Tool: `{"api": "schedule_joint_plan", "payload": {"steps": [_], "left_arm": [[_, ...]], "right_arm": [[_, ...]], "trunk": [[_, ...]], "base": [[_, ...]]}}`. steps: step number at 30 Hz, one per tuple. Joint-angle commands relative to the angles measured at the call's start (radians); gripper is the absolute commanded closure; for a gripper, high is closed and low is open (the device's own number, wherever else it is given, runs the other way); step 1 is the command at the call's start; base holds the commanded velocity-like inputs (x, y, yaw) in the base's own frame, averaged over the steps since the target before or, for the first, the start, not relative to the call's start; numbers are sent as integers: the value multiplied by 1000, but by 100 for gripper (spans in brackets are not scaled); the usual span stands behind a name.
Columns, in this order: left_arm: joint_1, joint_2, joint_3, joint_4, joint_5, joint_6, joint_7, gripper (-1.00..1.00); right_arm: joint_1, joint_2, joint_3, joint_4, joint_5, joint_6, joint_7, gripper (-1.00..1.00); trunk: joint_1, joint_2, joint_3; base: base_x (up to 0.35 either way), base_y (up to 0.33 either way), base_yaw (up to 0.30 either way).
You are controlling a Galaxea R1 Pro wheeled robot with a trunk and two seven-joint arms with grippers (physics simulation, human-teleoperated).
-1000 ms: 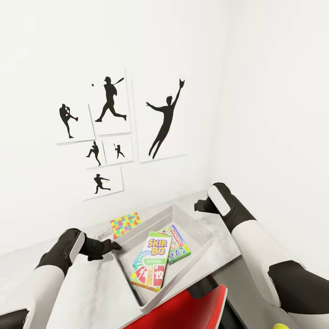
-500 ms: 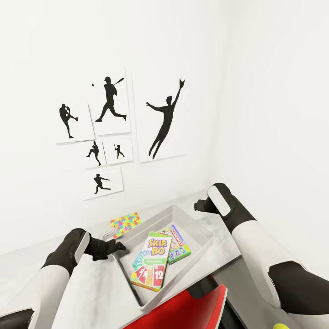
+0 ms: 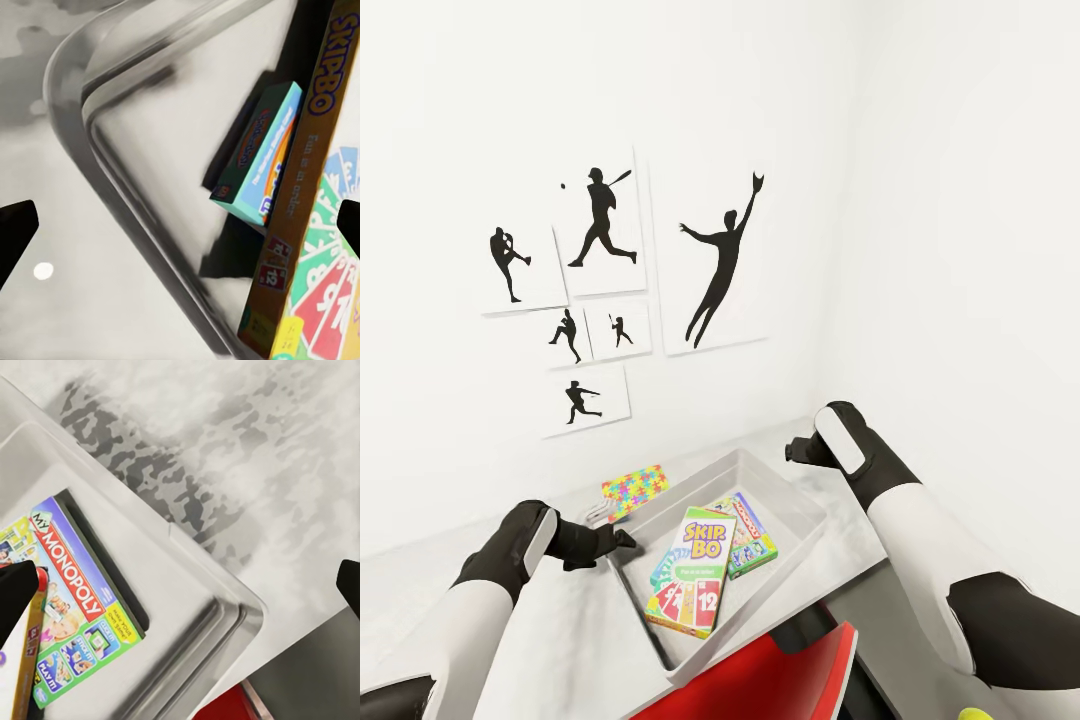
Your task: Put all the toys in the child's room - the three board games (two on the bed and one on the table), the two jigsaw puzzles on the table, and the tennis ball on the table - inside the toy box on the table in the child's room.
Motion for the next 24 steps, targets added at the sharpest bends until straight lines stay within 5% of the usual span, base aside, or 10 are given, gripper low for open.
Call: {"api": "schedule_joint_plan", "payload": {"steps": [1,24], "left_arm": [[-1,0,2,0,8,6,4,-100],[-1,2,4,2,14,11,0,-100]], "right_arm": [[-1,0,3,-1,-11,1,-10,-100],[-1,0,2,3,-8,0,-10,-100]], "trunk": [[1,-2,-2],[1,-2,-2]], "base": [[0,0,0],[0,0,0]]}}
